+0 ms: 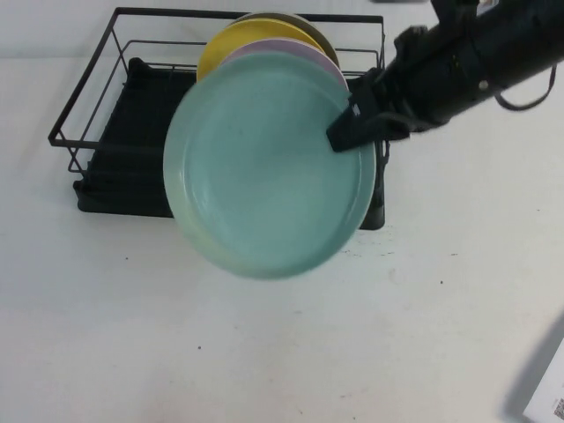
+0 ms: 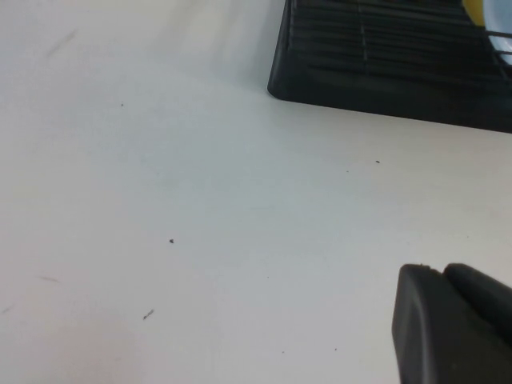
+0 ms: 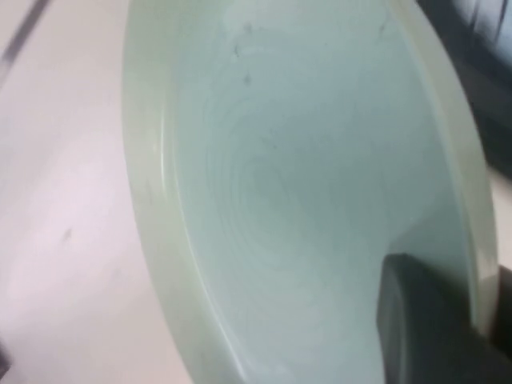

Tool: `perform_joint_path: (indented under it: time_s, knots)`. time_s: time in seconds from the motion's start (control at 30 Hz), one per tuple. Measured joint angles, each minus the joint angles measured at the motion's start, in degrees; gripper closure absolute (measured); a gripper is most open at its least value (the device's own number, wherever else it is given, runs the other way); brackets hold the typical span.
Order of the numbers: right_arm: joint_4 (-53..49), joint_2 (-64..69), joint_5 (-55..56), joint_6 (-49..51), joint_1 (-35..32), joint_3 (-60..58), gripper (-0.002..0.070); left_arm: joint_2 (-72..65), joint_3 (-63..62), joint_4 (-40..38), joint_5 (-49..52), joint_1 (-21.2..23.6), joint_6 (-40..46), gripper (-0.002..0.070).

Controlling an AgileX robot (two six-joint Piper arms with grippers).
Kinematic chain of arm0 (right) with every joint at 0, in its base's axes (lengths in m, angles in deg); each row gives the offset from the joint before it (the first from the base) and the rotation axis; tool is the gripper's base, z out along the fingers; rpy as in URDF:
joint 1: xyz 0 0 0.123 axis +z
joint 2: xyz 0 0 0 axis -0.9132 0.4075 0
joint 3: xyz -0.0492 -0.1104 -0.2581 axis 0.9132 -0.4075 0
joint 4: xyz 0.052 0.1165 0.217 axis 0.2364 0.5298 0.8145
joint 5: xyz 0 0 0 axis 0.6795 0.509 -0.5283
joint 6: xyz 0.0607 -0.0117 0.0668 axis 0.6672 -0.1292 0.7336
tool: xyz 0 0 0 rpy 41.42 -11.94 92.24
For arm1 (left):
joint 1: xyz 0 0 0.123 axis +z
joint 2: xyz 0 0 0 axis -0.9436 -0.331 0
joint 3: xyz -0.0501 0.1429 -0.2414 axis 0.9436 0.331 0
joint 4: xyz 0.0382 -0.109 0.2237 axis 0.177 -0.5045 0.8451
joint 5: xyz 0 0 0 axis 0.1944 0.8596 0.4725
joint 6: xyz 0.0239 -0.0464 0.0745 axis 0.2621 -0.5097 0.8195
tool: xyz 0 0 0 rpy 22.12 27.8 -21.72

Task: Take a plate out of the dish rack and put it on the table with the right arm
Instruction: Place the plate from the table

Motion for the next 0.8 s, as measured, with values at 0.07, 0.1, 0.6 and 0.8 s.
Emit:
perform_joint_path:
  time_s: [0.07, 0.1, 0.6, 0.8]
  knots:
    - [0.15, 0.0, -1.05, 2.19, 0.0, -3.47, 0.061, 0.0, 0.0, 0.0, 0.0, 0.0, 0.0, 0.0678]
    - [0.43, 0.0, -1.05, 2.96, 0.0, -5.15, 0.061, 0.0, 0.0, 0.0, 0.0, 0.0, 0.0, 0.0678]
    - [11.2, 8.32, 11.17, 3.93, 0.0, -21.96, 0.061, 0.0, 0.0, 0.0, 0.0, 0.0, 0.0, 0.0678]
    - [12.4, 14.24, 13.23, 3.93, 0.0, -21.96, 0.061, 0.0, 0.0, 0.0, 0.0, 0.0, 0.0, 0.0678]
